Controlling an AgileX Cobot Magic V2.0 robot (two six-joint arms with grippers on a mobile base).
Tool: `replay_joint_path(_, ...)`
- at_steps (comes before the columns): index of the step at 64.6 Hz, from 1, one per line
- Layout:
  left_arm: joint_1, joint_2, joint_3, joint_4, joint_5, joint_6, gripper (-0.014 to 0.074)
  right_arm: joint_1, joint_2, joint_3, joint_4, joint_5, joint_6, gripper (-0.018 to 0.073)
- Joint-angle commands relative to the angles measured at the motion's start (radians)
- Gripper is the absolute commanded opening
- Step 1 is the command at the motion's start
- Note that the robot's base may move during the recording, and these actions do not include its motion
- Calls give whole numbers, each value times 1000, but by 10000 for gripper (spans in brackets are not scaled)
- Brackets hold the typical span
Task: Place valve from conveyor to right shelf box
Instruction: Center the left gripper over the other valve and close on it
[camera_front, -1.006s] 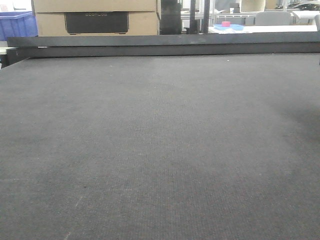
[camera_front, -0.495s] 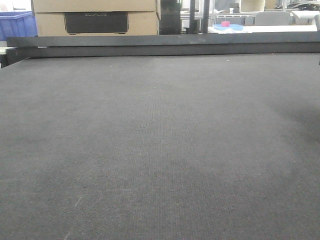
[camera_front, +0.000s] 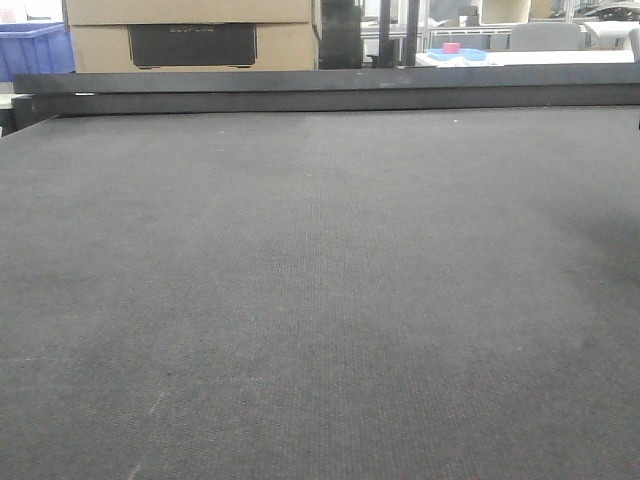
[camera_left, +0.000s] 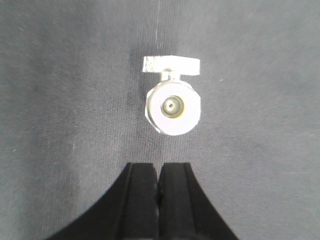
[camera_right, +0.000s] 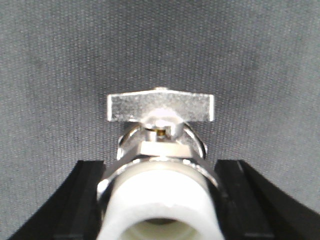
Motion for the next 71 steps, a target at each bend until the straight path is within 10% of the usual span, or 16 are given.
replay_joint_path(1,-1,16,-6,-24,-49,9,157,-3,0,1,1,-9,-8,-167)
replay_joint_path(9,-1,25,-6,-48,-91,9,452,-3,0,1,4,-8,-8,-167)
replay_joint_path(16,-1,46,-6,-48,-97,9,536,-3,0,1,8,-12,-8,-167)
replay_joint_path(71,-88,284,-6,48,-126,9,414,-3,0,1,17,-27,-8,-167)
